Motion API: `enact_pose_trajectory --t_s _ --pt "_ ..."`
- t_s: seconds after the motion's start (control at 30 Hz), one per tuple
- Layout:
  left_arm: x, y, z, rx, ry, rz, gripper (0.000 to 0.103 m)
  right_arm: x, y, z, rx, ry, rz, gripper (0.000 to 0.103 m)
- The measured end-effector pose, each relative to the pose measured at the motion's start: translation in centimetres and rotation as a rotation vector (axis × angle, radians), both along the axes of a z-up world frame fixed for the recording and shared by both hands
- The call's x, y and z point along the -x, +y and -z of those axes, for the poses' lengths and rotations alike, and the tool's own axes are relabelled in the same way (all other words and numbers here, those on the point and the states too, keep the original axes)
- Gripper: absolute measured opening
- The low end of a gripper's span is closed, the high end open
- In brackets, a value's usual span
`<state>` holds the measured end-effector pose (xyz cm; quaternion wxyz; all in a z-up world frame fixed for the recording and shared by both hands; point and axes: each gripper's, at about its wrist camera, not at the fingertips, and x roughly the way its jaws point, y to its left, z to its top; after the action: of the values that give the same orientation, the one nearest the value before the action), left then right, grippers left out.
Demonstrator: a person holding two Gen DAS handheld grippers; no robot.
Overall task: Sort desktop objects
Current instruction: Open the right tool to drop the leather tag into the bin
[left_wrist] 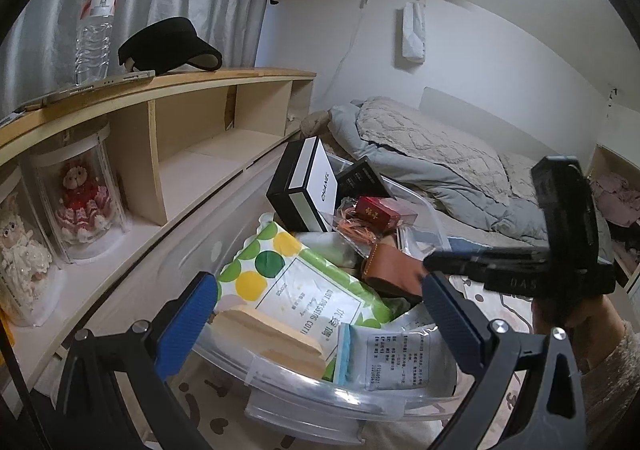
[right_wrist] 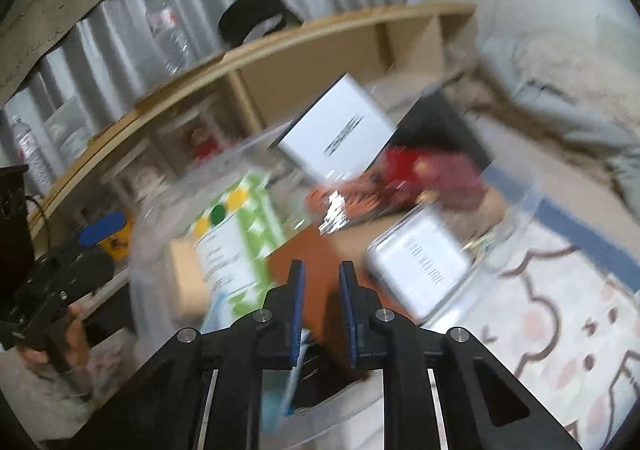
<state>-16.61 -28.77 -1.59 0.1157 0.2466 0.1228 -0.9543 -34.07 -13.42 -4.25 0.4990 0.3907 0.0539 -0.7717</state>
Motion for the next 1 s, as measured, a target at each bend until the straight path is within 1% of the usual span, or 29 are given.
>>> enact_pose_trajectory --t_s 0.03,0.1,0.13,0.17,0.23,0.27,0.4,0.5,0.57,0.7,0.73,0.83,0.9,0.97,1.0 --pt "0.0 0.0 0.0 -0.001 0.001 -0.001 0.103 -0.1 -0.4 0.3 -0.009 -0.041 -0.015 0.018" --pt "0.0 0.0 0.0 -0.003 0.003 -0.002 0.103 0.2 -1.5 1.5 -0.029 -0.167 -0.027 0.018" --pt "0.1 0.0 0.0 -0.005 0.002 -0.001 0.103 0.3 -1.9 2.0 -0.027 -0.200 -0.022 0.018" --pt "0.1 0.0 0.0 -0.006 0.000 0.000 0.103 0.3 -2.3 2.3 -0.037 -0.204 -0.011 0.018" --pt "0.2 0.0 0.1 -0.007 -0.006 0.003 0.103 0.5 -3.2 3.2 -0.101 -0.160 0.041 0.018" --pt "0.2 0.0 0.1 -0.006 -0.008 0.004 0.103 0.7 -3.3 3.5 -0.105 -0.156 0.058 0.016" --pt "0.3 0.0 0.3 -0.004 -0.014 0.011 0.103 1.5 -3.3 3.9 -0.050 -0.212 0.076 0.016" --pt "0.3 0.2 0.2 -0.007 -0.013 0.018 0.103 1.0 -2.9 3.3 -0.030 -0.231 0.041 0.016" --pt "0.4 0.3 0.2 -0.005 -0.012 0.020 0.103 0.1 -2.2 2.0 -0.006 -0.200 0.028 0.016" --pt "0.4 0.8 -0.1 -0.007 -0.015 0.026 0.103 -0.7 -0.4 -0.3 0.046 -0.115 0.044 0.016" --pt "0.4 1.0 -0.2 -0.004 -0.014 0.027 0.103 -1.0 0.0 -0.9 0.057 -0.077 0.049 0.016" --pt "0.2 1.5 -0.7 0.006 -0.009 0.030 0.103 -1.1 0.9 -1.8 0.076 -0.033 0.056 0.016" --pt "0.0 1.9 -1.0 0.013 -0.005 0.030 0.103 -1.4 1.2 -2.1 0.073 0.004 0.072 0.017" --pt "-0.1 2.3 -1.3 0.019 -0.002 0.029 0.103 -1.9 1.5 -2.7 0.052 0.075 0.116 0.018" --pt "-0.2 2.5 -1.5 0.021 0.003 0.029 0.103 -2.1 1.7 -2.9 0.038 0.098 0.133 0.024"
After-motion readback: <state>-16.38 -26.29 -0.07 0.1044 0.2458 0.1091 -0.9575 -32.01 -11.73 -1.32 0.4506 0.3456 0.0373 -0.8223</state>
